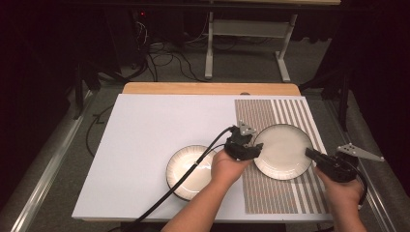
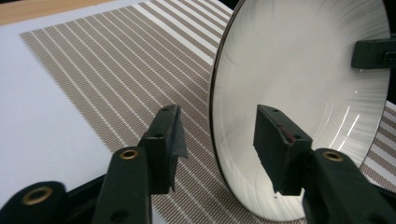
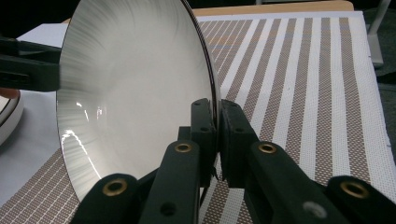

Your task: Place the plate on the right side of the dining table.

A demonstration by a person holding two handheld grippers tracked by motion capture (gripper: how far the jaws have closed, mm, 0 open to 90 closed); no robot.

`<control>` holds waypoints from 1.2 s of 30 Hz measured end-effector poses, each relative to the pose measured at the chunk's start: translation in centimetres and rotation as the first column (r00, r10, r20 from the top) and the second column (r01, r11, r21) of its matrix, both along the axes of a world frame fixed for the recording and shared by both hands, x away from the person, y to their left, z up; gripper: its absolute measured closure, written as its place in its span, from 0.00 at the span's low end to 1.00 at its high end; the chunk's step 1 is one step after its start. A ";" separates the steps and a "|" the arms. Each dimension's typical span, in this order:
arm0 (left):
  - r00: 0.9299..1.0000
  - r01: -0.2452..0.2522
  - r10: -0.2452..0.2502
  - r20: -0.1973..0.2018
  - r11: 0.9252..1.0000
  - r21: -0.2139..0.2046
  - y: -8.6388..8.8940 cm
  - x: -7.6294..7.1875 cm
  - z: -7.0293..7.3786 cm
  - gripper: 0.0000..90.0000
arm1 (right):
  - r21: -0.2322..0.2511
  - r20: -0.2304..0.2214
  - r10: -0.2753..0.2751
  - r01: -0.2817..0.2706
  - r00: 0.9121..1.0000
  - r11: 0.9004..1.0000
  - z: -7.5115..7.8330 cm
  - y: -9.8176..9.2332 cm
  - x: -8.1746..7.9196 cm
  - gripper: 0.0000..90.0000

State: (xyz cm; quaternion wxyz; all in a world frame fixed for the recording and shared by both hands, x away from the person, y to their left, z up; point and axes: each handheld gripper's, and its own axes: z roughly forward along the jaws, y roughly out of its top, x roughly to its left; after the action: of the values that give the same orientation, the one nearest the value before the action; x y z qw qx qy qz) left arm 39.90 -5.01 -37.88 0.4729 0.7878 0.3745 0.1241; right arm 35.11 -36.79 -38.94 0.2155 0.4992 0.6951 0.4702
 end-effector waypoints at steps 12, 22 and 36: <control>0.996 -0.041 0.042 0.077 0.999 -0.015 8.7 -2.6 0.0 0.41 | -0.026 -0.005 -0.030 0.030 1.000 0.999 0.1 0.5 0.2 0.97; 0.985 -0.077 0.081 0.152 0.996 -0.034 17.0 -5.3 0.6 0.31 | -0.032 -0.022 -0.059 0.058 0.998 0.998 0.0 0.5 0.3 0.96; 0.968 -0.166 0.183 0.173 0.980 -0.113 27.5 -8.3 -0.7 0.20 | -0.050 -0.078 -0.101 0.097 0.992 0.994 -0.5 0.4 1.3 0.94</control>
State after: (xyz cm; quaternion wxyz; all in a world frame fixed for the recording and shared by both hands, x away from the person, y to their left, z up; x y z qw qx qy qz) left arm 31.55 22.53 -38.60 0.5305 0.7130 0.4032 0.2184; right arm 36.42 -36.39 -39.47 0.2219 0.5465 0.6882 0.4225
